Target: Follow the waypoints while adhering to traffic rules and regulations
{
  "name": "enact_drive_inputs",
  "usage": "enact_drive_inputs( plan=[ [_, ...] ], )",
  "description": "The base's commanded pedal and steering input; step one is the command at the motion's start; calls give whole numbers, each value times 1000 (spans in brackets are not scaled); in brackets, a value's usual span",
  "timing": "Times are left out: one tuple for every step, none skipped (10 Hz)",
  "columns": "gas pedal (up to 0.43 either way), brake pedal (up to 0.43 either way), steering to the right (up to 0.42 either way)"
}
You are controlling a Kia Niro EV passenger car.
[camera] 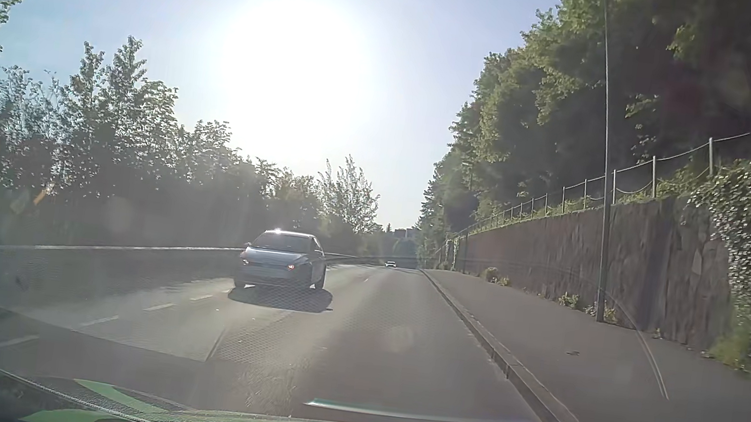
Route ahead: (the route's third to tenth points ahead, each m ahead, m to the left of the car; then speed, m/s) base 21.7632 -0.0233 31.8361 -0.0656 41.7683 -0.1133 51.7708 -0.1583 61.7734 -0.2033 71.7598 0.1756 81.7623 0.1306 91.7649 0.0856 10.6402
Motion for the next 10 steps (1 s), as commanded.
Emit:
enact_drive_inputs(
  plan=[
    [177, 0, 3],
    [169, 0, 3],
    [169, 0, 2],
    [169, 0, 1],
    [150, 0, -3],
    [150, 0, -5],
    [150, 0, -4],
    [150, 0, -4],
    [150, 0, -4],
    [150, 0, -4]
  ],
)
